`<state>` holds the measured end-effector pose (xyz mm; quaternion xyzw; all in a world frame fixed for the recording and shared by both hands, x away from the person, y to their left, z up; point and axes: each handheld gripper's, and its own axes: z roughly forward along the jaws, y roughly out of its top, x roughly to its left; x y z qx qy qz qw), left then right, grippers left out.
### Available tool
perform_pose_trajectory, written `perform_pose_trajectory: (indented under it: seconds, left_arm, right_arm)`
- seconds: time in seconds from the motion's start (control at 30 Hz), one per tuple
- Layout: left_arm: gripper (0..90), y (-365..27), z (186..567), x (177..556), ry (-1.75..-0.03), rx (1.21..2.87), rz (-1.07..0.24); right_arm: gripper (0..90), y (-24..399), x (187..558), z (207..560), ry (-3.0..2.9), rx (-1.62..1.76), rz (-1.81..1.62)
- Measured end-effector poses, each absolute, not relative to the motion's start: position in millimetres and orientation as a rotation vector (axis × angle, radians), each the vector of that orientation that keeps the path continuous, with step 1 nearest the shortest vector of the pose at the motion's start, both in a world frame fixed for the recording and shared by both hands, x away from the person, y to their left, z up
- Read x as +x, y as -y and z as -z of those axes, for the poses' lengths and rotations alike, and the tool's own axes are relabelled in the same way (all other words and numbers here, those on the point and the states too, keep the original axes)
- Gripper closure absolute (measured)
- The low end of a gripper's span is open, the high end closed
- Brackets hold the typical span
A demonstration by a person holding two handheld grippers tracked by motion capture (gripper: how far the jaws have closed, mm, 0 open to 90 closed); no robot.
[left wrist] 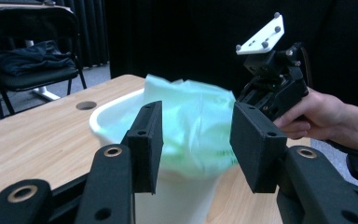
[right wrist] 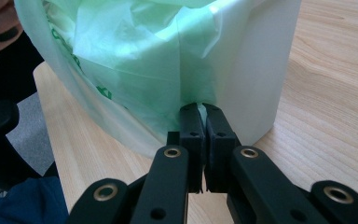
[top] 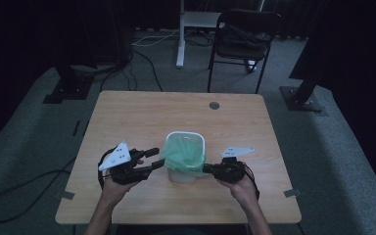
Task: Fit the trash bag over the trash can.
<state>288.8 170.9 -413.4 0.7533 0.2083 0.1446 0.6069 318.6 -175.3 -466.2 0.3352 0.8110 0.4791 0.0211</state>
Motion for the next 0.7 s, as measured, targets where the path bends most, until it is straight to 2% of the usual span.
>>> perform_pose_trajectory:
  seconds: [0.13, 0.3, 0.7]
  left_arm:
    - [60.9, -160, 413, 296, -0.493, 1.784, -0.333]
    - [90.0, -160, 425, 296, -0.523, 1.844, -0.332]
    - [90.0, -184, 469, 296, -0.654, 1.838, -0.259]
  right_arm:
    - [87.9, 175, 318, 466, -2.516, 1.035, -1.483]
    - [87.9, 177, 317, 465, -2.514, 1.034, -1.474]
    - [87.9, 180, 317, 464, -2.501, 1.045, -1.472]
